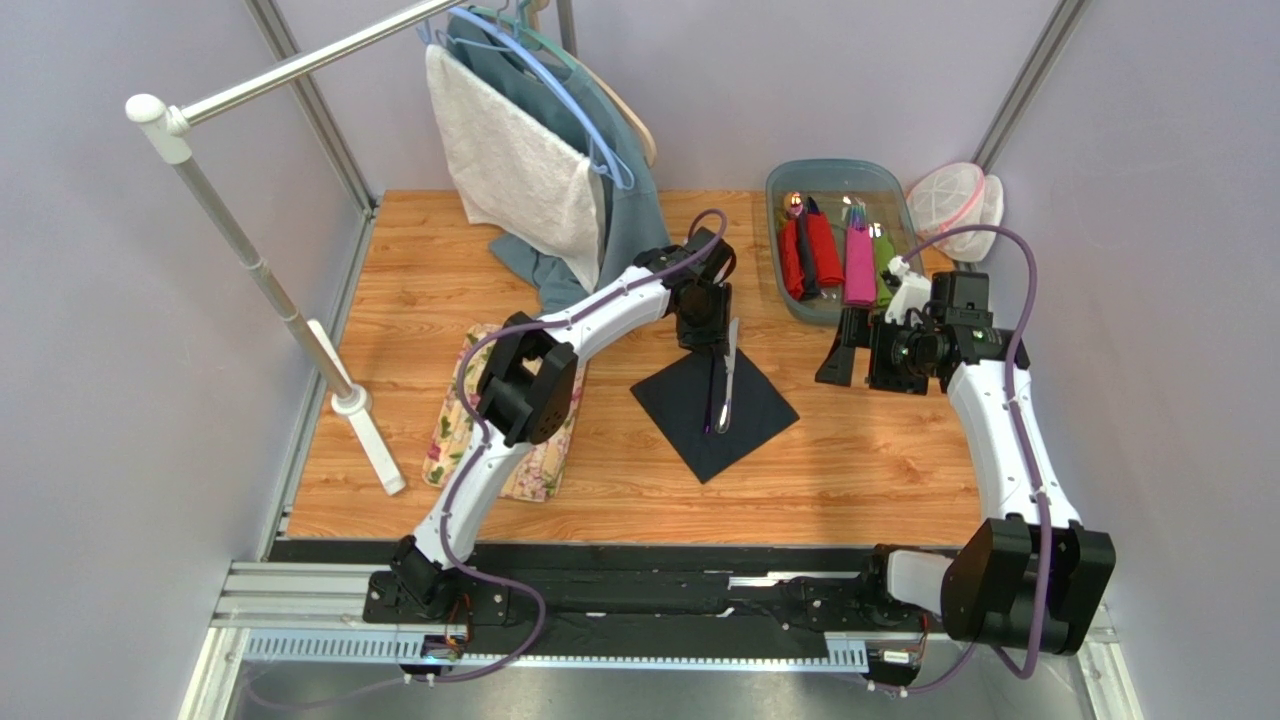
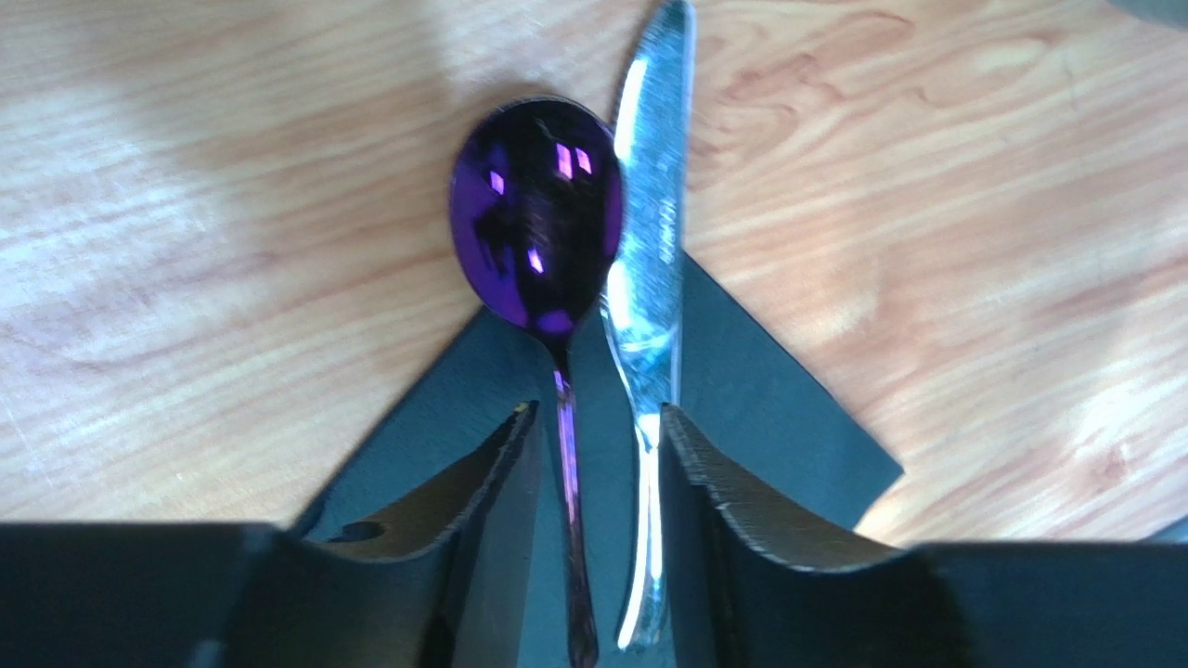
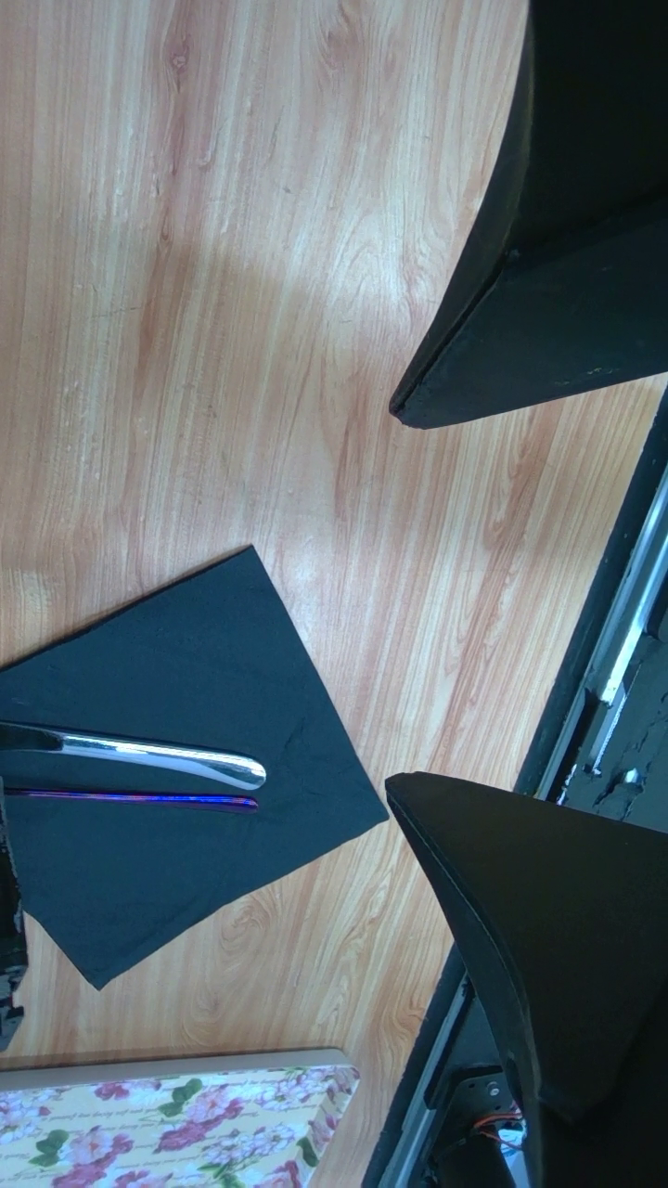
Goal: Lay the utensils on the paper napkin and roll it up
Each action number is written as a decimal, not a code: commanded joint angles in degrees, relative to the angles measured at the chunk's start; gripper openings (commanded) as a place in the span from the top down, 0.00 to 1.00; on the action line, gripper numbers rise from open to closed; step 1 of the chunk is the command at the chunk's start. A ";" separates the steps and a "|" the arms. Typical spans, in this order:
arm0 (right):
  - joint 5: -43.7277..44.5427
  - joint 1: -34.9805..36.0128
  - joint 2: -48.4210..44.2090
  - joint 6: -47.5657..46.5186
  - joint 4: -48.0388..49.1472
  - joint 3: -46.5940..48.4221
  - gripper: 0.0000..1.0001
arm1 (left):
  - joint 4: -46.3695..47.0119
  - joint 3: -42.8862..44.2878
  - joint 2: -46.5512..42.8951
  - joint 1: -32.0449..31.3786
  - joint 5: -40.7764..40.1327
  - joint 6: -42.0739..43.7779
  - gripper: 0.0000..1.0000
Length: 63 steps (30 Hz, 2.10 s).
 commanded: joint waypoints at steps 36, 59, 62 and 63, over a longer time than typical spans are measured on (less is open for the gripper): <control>-11.75 -0.31 6.44 -0.55 3.99 -0.27 0.00 | 38.93 -69.43 -44.58 -18.56 17.39 81.62 0.56; -10.96 -1.02 5.83 -1.25 3.55 -0.80 0.00 | 34.28 -64.85 -35.78 -18.73 16.77 82.24 0.83; -11.13 -1.02 5.83 -1.16 3.63 -0.80 0.00 | 33.83 -64.41 -36.84 -18.65 18.61 80.05 0.95; -11.22 -1.02 5.92 -1.16 3.55 -0.80 0.00 | 33.05 -64.06 -37.19 -18.99 19.23 79.26 0.96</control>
